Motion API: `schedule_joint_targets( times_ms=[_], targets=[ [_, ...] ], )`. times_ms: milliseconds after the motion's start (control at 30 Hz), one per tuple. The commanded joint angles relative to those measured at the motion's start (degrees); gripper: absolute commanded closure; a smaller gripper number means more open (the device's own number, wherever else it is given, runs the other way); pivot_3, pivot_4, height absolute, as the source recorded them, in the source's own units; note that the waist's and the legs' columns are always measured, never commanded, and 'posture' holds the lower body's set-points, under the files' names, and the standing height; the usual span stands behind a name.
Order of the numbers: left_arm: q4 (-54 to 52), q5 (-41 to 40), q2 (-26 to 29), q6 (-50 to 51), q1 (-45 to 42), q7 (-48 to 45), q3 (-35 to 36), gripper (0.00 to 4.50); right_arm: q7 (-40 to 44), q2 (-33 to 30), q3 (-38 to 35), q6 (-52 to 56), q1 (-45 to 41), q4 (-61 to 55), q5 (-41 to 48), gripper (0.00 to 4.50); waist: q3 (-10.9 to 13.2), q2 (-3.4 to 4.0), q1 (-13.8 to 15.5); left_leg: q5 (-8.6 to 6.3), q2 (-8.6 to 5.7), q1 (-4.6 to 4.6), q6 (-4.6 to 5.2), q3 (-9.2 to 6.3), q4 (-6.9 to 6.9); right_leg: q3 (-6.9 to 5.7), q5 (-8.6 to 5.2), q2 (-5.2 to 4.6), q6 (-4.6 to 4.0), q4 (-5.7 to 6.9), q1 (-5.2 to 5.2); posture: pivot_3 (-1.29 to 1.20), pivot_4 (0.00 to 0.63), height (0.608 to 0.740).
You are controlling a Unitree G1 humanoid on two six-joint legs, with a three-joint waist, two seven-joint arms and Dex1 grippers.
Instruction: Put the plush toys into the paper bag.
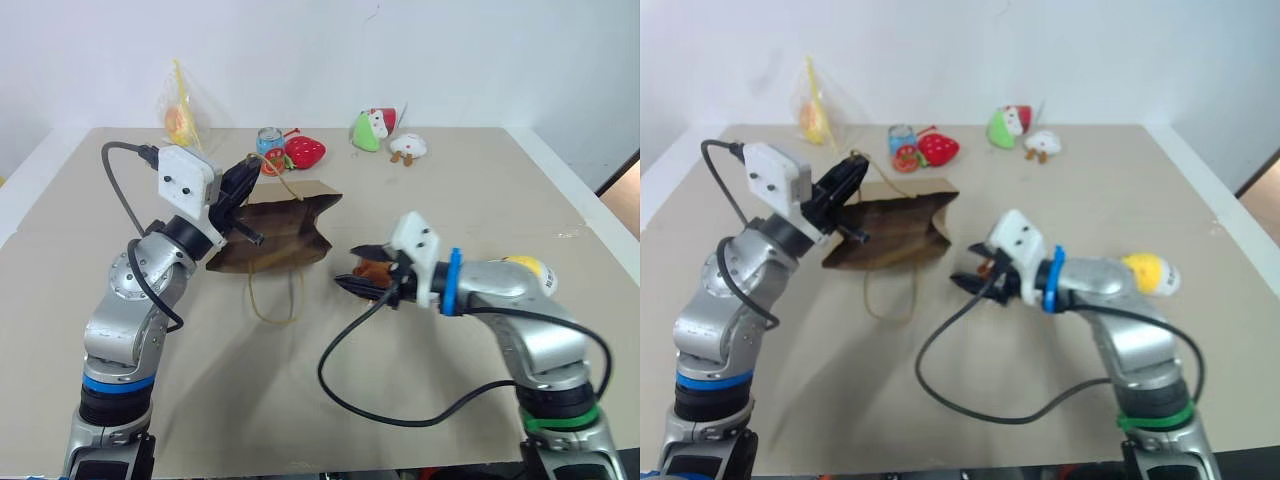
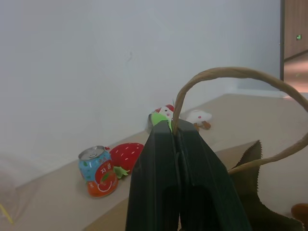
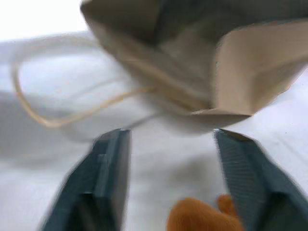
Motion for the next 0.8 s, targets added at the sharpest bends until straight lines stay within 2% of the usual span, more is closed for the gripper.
schedule_joint_targets(
  times_ms=[33, 100, 233, 500, 667, 767, 800],
  targets=[
    [-0.72, -0.03, -0.11, -1.49, -0.42, -0.39, 0.16, 4.50, 4.20, -10.10, -11.30, -1.64, -0.10, 4.65, 3.33, 0.05, 0.01, 0.00, 0.03, 0.00, -0.01, 0.00, 0.00, -0.06, -0.01, -0.06, -0.03, 0.00, -0.04, 0.00, 0.02, 0.00, 0.150, 0.740],
    [-0.80, 0.03, -0.25, -1.58, -0.35, -0.48, -0.13, 4.50, 4.10, -12.32, -10.48, -5.08, 0.51, 7.88, 2.03, 0.05, 0.02, -0.02, 0.01, 0.00, -0.07, 0.00, 0.00, -0.05, -0.01, -0.05, -0.03, -0.05, -0.04, 0.00, 0.03, 0.00, 0.150, 0.740],
    [-0.98, -0.11, -0.58, -1.39, -0.66, -0.17, -0.24, 4.50, 3.99, -11.56, -5.10, -10.02, 1.76, 13.26, 0.29, 0.05, 0.04, -0.04, -0.06, 0.00, -0.08, 0.00, 0.01, -0.05, -0.05, 0.02, -0.05, -0.01, -0.04, -0.02, 0.00, 0.00, 0.150, 0.740],
    [-1.64, -1.03, -0.57, -0.19, -0.58, 0.13, 0.37, 4.50, 3.62, -8.53, -0.62, -9.93, 0.00, 15.68, 2.04, 0.05, 0.04, -0.03, 0.03, 0.00, -0.10, -0.01, 0.01, -0.06, -0.03, 0.01, -0.04, -0.04, -0.03, -0.01, 0.02, 0.00, 0.150, 0.740],
    [-1.83, -1.29, -0.49, 0.33, -0.72, 0.16, 0.24, 4.50, 3.77, -10.14, 6.22, -18.64, 2.46, 20.15, -4.64, 0.05, 0.04, -0.04, 0.03, 0.00, -0.12, -0.01, 0.01, -0.07, -0.03, -0.02, -0.08, -0.07, 0.01, -0.02, 0.04, 0.00, 0.150, 0.740],
    [-1.58, -1.28, -0.33, 0.33, -1.27, 0.17, 0.08, 4.50, 3.31, -9.68, 7.48, -19.28, 2.33, 20.56, -5.25, 0.05, 0.02, -0.07, -0.01, 0.00, -0.13, 0.01, 0.01, -0.06, -0.03, 0.00, -0.09, -0.08, 0.02, -0.02, 0.06, 0.00, 0.150, 0.740],
    [-1.55, -1.32, -0.31, 0.38, -1.43, 0.20, 0.05, 4.50, 3.17, -9.53, 7.56, -19.31, 2.35, 20.66, -5.31, 0.29, 0.02, -0.07, -0.01, 0.00, -0.12, 0.05, 0.01, -0.06, -0.03, -0.01, -0.08, -0.07, 0.02, -0.02, 0.09, 0.00, 0.150, 0.740]
  ],
)
